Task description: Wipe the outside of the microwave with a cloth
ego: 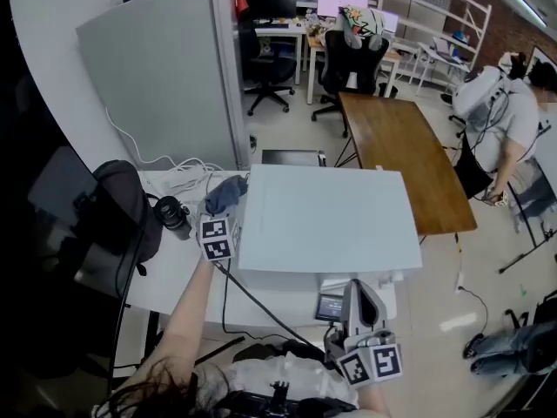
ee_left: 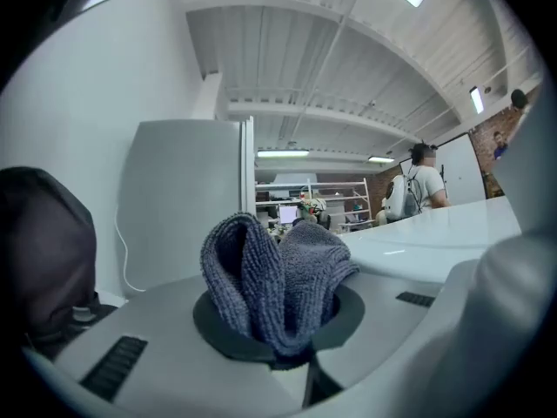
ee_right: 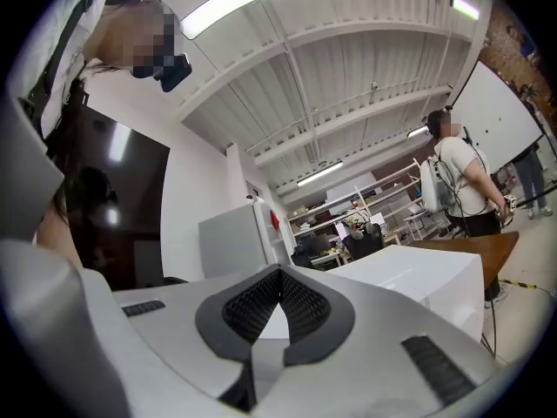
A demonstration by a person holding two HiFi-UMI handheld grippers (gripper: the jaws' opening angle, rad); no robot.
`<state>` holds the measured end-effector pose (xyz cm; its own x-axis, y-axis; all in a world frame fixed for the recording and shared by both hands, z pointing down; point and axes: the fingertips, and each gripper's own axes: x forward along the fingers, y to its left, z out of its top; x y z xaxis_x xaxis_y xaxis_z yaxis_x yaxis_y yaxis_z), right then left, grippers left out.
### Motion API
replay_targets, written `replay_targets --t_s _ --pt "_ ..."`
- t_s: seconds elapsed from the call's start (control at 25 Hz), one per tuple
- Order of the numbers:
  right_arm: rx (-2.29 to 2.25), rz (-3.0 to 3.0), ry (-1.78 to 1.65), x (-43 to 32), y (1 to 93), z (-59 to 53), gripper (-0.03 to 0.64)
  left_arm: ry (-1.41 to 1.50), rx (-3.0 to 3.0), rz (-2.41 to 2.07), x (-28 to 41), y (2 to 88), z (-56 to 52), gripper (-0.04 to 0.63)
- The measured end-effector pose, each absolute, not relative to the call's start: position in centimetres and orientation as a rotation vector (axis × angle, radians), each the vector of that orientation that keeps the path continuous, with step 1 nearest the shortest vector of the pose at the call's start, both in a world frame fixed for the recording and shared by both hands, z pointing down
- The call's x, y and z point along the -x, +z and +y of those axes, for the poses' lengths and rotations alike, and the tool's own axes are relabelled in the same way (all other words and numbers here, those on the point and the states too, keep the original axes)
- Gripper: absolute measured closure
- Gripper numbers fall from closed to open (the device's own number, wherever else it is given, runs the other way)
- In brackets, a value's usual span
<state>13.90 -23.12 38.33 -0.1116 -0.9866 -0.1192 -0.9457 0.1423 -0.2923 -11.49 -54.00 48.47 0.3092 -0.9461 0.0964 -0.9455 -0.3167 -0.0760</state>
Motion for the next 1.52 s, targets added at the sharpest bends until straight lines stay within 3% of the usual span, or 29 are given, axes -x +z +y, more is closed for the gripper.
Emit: replay_targets --t_s 0.32,1.0,1.24,1.52 --pt "1.87 2.235 -0.219 -12.9 39.8 -25.3 0.6 -0.073 2.723 1.788 10.9 49.3 -52.6 0.549" --pt "1.781 2.437 -0.182 -7.1 41.4 -27.4 0.6 -0.066 2.919 1.89 13.2 53.6 -32.4 0.549" --pt "1.748 2.482 -0.172 -5.1 42.0 -28.1 0.6 -0.076 2.696 2.04 17.8 53.9 -39.3 0.549" --pt "1.731 2.473 -0.177 -4.5 41.0 -28.9 0.6 -0.04 2.659 1.944 16.5 52.2 -50.7 0.549"
